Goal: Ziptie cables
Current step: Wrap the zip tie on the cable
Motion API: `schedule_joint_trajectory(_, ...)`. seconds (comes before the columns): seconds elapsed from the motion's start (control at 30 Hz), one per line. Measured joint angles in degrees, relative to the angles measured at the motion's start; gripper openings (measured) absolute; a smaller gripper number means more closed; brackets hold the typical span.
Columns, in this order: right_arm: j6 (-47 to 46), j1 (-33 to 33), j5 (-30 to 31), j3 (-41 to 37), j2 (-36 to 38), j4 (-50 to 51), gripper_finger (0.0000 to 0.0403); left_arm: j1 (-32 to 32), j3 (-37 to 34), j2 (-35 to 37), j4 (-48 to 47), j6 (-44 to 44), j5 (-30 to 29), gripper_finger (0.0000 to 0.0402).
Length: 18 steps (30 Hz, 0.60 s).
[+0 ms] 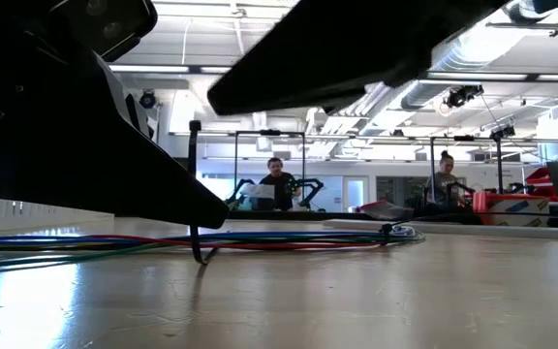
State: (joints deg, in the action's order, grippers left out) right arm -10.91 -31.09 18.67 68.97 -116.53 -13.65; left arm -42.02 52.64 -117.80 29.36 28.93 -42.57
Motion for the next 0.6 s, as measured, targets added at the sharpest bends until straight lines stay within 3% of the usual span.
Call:
schedule_joint_trajectory(0.37,-9.1,2.3,-4.3,0.0,-1.6,-1.0,0.0121,0.0,0.0,0.0,-0.1,0.0,0.1,0.0)
schedule_joint_trajectory(0.6,-9.7,3.1,-5.0,0.0,-2.8,-4.6,0.0127,0.0,0.0,0.0,0.0,0.0,0.3,0.0)
